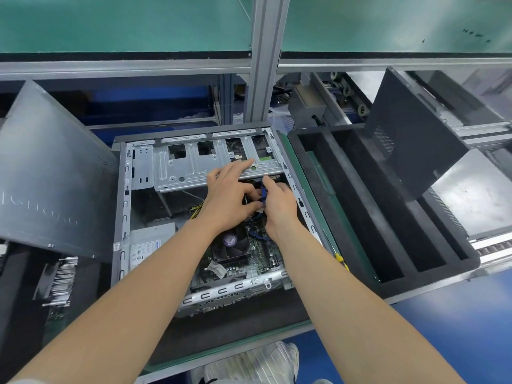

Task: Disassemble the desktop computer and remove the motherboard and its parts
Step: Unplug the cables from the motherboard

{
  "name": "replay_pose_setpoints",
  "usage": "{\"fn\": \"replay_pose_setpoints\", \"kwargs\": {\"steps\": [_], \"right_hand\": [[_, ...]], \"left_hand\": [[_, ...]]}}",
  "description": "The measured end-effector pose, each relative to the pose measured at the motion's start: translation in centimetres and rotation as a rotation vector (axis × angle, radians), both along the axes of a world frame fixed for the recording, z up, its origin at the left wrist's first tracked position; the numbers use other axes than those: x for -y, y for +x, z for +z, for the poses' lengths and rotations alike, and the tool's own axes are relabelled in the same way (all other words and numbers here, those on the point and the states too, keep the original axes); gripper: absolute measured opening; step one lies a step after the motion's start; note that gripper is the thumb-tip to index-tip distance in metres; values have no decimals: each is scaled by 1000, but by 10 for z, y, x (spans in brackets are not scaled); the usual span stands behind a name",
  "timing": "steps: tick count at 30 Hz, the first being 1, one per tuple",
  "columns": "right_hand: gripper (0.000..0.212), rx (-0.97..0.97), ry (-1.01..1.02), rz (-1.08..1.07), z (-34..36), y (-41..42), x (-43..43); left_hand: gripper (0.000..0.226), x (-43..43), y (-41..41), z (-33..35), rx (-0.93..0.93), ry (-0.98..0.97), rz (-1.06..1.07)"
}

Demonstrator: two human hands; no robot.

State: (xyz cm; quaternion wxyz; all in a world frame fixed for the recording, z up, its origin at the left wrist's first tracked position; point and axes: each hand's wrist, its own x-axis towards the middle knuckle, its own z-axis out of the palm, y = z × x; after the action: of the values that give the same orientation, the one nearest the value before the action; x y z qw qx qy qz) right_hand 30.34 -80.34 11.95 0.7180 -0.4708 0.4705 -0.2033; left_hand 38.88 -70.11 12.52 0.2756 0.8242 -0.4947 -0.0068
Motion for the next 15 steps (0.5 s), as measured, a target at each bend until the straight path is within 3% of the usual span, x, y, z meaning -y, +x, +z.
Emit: {"fn": "replay_pose_setpoints", "kwargs": {"steps": [15], "right_hand": [[19,-30,-118,39,13,-3,-9]], "left_hand": [[17,1,-2,0,30,6,0]]}}
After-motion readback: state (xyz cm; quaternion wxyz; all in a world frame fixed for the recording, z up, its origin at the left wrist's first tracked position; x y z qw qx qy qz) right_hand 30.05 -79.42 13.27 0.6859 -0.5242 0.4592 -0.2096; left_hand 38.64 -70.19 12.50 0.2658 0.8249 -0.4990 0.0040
